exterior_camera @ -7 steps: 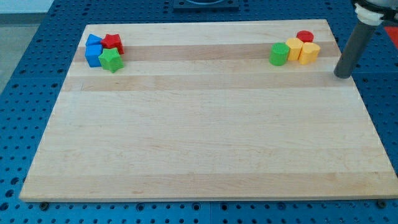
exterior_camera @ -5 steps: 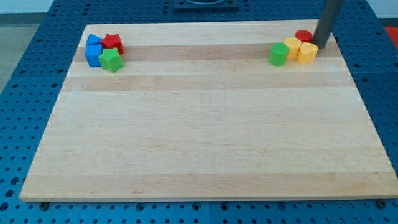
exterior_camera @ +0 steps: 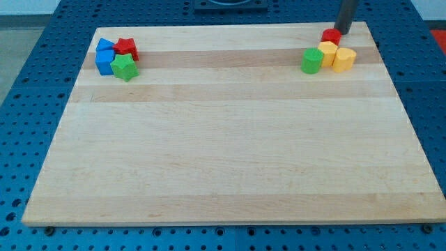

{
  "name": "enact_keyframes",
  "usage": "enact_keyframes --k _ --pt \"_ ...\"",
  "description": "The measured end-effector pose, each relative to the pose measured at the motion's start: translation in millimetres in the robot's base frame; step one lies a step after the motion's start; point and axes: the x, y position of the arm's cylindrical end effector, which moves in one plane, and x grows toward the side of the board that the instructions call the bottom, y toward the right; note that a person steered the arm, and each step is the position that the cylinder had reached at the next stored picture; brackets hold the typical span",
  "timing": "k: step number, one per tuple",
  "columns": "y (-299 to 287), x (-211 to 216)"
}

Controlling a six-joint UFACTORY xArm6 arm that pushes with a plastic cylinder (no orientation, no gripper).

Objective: Move red circle in between the green circle and yellow hexagon

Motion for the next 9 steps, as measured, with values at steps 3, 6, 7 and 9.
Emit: enact_keyframes --k 3,6,7,9 --pt "-19 20" --pt "-77 97" --pt "-85 110" --pt "-85 67"
